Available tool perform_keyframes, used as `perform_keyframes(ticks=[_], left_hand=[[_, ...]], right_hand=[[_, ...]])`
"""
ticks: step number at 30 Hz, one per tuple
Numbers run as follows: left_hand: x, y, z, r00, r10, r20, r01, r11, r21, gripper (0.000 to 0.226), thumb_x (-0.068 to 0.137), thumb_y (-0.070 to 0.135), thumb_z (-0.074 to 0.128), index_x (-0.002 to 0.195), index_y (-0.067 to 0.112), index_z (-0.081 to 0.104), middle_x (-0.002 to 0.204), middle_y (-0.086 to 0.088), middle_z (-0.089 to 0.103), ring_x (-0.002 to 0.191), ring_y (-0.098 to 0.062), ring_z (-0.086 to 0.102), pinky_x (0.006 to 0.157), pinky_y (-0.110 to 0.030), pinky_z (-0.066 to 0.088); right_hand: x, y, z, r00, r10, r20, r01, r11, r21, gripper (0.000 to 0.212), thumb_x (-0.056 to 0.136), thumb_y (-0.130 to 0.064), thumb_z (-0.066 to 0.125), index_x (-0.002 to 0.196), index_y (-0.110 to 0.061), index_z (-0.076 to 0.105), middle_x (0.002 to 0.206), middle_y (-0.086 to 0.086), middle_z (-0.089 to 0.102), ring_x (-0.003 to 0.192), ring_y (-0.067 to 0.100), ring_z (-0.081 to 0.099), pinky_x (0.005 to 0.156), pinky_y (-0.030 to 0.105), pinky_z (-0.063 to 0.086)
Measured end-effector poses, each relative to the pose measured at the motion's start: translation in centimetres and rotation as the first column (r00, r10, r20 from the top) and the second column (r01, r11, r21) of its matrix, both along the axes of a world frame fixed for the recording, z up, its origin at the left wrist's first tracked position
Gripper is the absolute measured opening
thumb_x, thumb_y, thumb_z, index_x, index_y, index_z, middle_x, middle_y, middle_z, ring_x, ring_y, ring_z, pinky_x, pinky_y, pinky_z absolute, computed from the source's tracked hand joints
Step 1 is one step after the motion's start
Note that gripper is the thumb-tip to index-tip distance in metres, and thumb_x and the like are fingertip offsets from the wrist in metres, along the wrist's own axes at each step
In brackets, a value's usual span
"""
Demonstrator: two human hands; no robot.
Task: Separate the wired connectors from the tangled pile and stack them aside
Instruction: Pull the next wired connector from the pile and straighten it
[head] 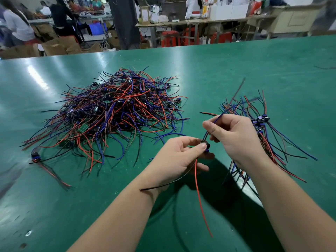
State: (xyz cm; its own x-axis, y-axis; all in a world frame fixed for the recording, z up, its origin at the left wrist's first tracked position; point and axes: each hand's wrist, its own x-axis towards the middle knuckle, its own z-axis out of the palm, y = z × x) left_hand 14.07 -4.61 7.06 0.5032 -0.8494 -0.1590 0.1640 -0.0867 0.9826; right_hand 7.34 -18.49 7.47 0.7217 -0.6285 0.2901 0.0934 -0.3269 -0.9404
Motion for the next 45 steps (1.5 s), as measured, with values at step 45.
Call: perform_keyframes(ticks=[45], left_hand=[[0.7, 0.0, 1.7, 0.729, 0.190, -0.658, -0.431, 0.874, -0.226, 0.017, 0.061, 0.021, 0.070, 0.075, 0.012, 0.068, 0.069, 0.000, 0.073, 0.056, -0.005, 0.067, 0.056, -0.014, 0.054]], right_hand=[[0.8, 3.8, -0.4, 0.928, 0.223, 0.300, -0.352, 0.792, 0.499, 0.027, 0.058, -0.014, 0.077, 0.085, -0.012, 0.077, 0.073, 0.003, 0.072, 0.056, 0.006, 0.056, 0.051, 0.014, 0.043]])
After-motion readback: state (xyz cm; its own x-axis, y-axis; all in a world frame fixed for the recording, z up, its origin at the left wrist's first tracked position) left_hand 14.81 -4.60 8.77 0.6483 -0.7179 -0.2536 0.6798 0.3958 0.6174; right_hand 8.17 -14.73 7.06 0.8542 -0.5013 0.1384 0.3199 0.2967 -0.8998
